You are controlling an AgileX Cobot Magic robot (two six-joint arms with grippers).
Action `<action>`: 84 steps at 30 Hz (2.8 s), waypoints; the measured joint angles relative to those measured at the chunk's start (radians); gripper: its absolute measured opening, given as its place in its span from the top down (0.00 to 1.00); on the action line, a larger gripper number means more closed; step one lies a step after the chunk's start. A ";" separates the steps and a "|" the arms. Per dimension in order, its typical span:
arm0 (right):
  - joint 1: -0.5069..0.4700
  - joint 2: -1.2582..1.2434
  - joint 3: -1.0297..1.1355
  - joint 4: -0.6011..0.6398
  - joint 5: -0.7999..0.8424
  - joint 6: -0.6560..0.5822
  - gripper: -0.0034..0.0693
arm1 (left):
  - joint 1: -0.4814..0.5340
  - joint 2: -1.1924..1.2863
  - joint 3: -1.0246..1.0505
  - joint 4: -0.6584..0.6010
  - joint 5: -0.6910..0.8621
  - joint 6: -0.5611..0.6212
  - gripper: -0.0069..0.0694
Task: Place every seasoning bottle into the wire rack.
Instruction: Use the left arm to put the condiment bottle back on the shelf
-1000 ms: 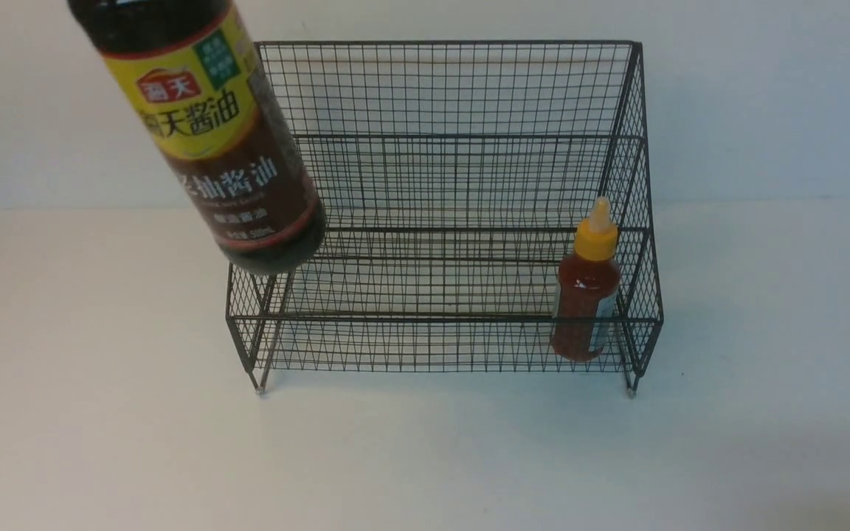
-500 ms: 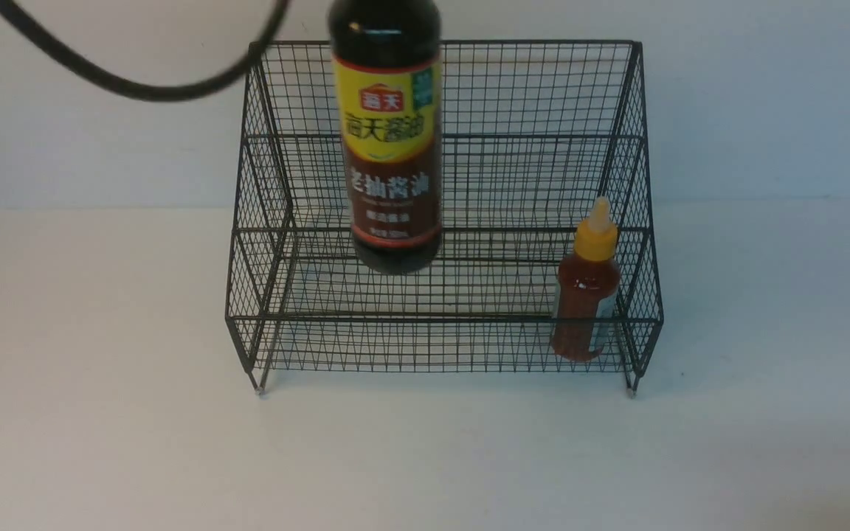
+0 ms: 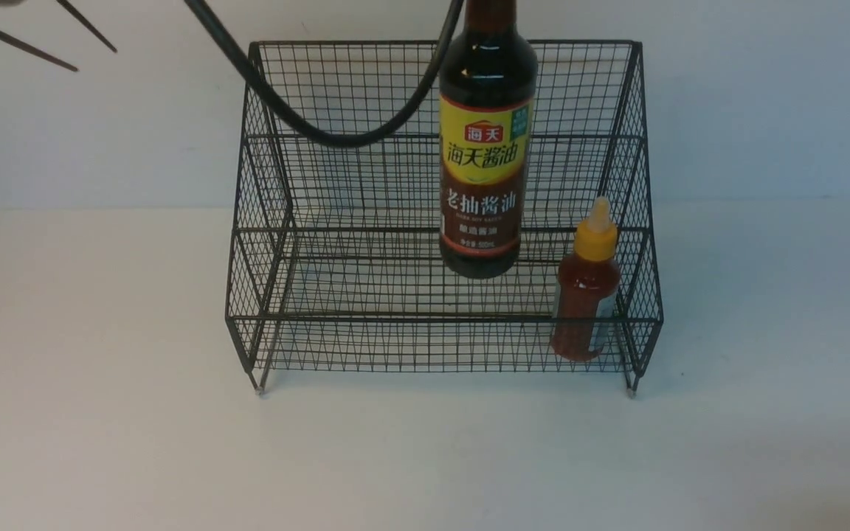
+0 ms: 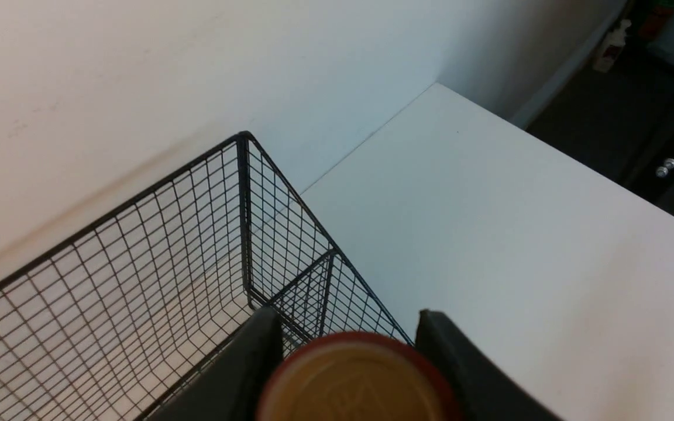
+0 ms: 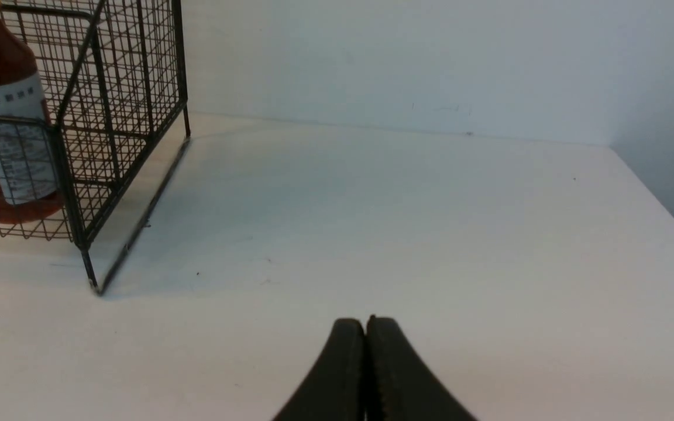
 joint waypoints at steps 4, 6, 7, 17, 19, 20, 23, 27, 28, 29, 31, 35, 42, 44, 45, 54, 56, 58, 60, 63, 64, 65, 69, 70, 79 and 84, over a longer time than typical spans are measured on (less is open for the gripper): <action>0.000 0.000 0.000 0.000 0.000 0.000 0.97 | 0.000 0.015 0.000 -0.003 0.013 -0.007 0.56; 0.000 0.000 0.000 0.000 0.000 0.000 0.97 | 0.000 0.026 0.000 -0.004 0.023 -0.009 0.56; 0.000 0.000 0.000 0.000 0.000 0.000 0.97 | 0.000 0.030 0.000 -0.004 0.023 -0.009 0.56; 0.000 0.000 0.000 0.000 0.000 0.000 0.97 | 0.000 0.095 0.000 -0.001 0.000 -0.009 0.56; 0.000 0.000 0.000 0.000 0.000 0.000 0.97 | 0.000 0.105 0.000 -0.004 -0.001 -0.009 0.56; 0.000 0.000 0.000 0.000 0.000 0.000 0.97 | 0.000 0.108 0.000 -0.004 -0.001 -0.009 0.56; 0.000 0.000 0.000 0.000 0.000 0.000 0.97 | 0.000 0.119 0.000 -0.006 -0.001 -0.009 0.56; 0.000 0.000 0.000 0.000 0.000 0.000 0.97 | 0.000 0.124 0.000 -0.007 0.002 -0.009 0.56; 0.000 0.000 0.000 0.000 0.000 0.000 0.97 | 0.000 0.127 -0.002 -0.007 0.004 -0.009 0.56; 0.000 0.000 0.000 0.000 0.000 0.000 0.97 | 0.000 0.132 -0.005 -0.008 0.006 -0.008 0.56; 0.000 0.000 0.000 0.000 0.000 0.000 0.97 | 0.000 0.142 -0.006 -0.008 0.016 -0.007 0.56; 0.000 0.000 0.000 0.000 0.000 0.015 0.97 | 0.000 0.165 -0.007 -0.003 0.061 0.005 0.56; 0.000 0.000 0.000 0.000 0.000 0.018 0.97 | 0.000 0.173 -0.008 0.003 0.112 0.022 0.56; 0.000 0.000 0.000 0.000 0.000 0.018 0.97 | 0.000 0.173 -0.010 0.008 0.128 0.025 0.56; 0.000 0.000 0.000 0.000 0.000 0.018 0.97 | 0.000 0.173 -0.010 0.010 0.134 0.029 0.56; 0.000 0.000 0.000 0.000 0.000 0.018 0.97 | 0.000 0.188 -0.013 0.058 0.204 0.038 0.56; 0.000 0.000 0.000 0.000 0.000 0.018 0.97 | 0.000 0.188 -0.015 0.061 0.208 0.038 0.56; 0.000 0.000 0.000 0.000 0.000 0.018 0.97 | 0.000 0.188 -0.017 0.065 0.216 0.037 0.56; 0.000 0.000 0.000 0.000 0.000 0.018 0.97 | 0.000 0.188 -0.017 0.066 0.216 0.037 0.56; 0.000 0.000 0.000 0.000 0.000 0.018 0.97 | 0.000 0.188 -0.018 0.067 0.217 0.037 0.56; 0.000 0.000 0.000 0.000 0.000 0.018 0.97 | 0.000 0.188 -0.018 0.067 0.218 0.037 0.56; 0.000 0.000 0.000 0.000 0.000 0.018 0.97 | 0.000 0.188 -0.018 0.067 0.218 0.037 0.56; 0.000 0.000 0.000 0.000 0.000 0.018 0.97 | 0.000 0.188 -0.018 0.068 0.220 0.036 0.56; 0.000 0.000 0.000 0.000 0.000 0.018 0.97 | 0.000 0.188 -0.018 0.068 0.220 0.036 0.56; 0.000 0.000 0.000 0.000 0.000 0.018 0.97 | 0.000 0.188 -0.033 0.046 0.253 -0.014 0.28; 0.000 0.000 0.000 0.000 0.000 0.018 0.97 | 0.000 0.166 -0.082 0.045 0.270 -0.016 0.12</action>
